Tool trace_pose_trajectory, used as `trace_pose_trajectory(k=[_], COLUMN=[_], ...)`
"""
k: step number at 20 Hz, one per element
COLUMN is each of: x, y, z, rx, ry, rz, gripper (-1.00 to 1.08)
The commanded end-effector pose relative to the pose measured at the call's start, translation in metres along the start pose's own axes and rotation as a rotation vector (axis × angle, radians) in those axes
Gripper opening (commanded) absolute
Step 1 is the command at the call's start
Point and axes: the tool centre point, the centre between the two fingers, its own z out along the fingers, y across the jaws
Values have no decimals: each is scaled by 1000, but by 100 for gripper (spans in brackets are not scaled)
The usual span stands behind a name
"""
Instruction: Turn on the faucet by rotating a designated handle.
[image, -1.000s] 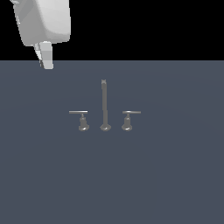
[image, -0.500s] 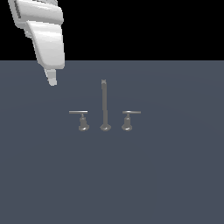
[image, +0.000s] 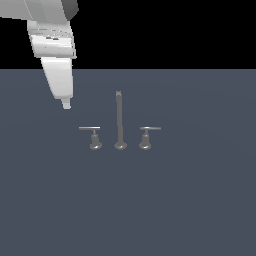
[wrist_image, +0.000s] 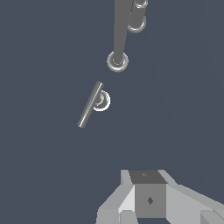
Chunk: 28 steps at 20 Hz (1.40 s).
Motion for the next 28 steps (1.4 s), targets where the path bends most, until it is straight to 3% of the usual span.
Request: trace_pose_trajectory(k=[1,16,28], x=[4,41,61], y=[-10,-75,-99], z=[11,84,112], rx=[0,-5,-6], ry=[2,13,13], rz=[42,320,434], gripper=[-100,-100,-100])
